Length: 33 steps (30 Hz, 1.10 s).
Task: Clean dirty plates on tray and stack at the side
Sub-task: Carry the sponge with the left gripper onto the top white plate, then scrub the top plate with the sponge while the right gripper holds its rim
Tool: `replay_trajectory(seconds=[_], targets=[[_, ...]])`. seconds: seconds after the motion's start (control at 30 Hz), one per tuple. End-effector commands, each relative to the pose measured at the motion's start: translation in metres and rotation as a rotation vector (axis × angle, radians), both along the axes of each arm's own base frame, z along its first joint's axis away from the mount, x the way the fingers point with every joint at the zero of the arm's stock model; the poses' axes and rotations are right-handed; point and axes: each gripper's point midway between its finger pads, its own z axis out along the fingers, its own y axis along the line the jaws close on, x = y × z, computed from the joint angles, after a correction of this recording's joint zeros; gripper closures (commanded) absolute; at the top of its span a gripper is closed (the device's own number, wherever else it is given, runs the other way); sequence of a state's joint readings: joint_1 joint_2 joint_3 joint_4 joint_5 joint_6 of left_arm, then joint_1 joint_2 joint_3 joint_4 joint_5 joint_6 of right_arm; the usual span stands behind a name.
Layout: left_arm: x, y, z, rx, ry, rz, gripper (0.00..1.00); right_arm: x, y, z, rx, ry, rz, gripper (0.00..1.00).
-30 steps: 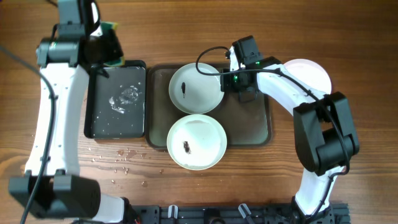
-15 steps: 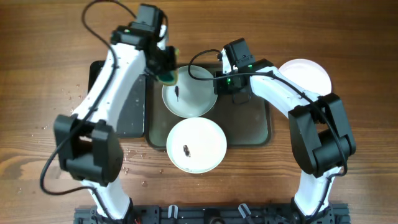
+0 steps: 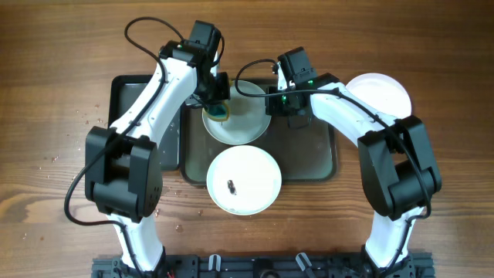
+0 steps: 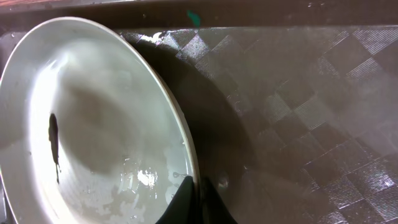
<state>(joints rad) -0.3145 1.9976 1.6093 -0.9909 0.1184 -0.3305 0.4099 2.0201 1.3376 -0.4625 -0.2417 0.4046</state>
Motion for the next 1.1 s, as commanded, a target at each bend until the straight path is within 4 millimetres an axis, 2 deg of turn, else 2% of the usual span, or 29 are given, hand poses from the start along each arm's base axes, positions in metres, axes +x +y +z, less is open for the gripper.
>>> replay_trajectory(seconds=[0.0,0.27,0.67,0.87,1.07], targets=[[-0.009,-0.005,-0.014,-0.007,0.028,0.006,0.96,0.004,-0.001,-0.006,-0.016,-0.001,-0.023,0.95],[-0.009,-0.010,-0.031,-0.018,0.011,0.017,0.96,0.003,-0.001,-0.006,-0.016,0.001,-0.022,0.96],[-0.004,-0.008,-0.031,-0.006,-0.012,0.021,0.96,0.001,-0.002,-0.023,-0.009,0.037,-0.069,0.96],[-0.003,-0.008,-0.031,-0.005,-0.013,0.032,0.96,0.002,-0.002,-0.024,-0.003,0.047,-0.092,0.96],[-0.003,-0.002,-0.040,0.020,0.005,0.083,0.96,0.002,-0.002,-0.024,-0.002,0.047,-0.091,0.96]])
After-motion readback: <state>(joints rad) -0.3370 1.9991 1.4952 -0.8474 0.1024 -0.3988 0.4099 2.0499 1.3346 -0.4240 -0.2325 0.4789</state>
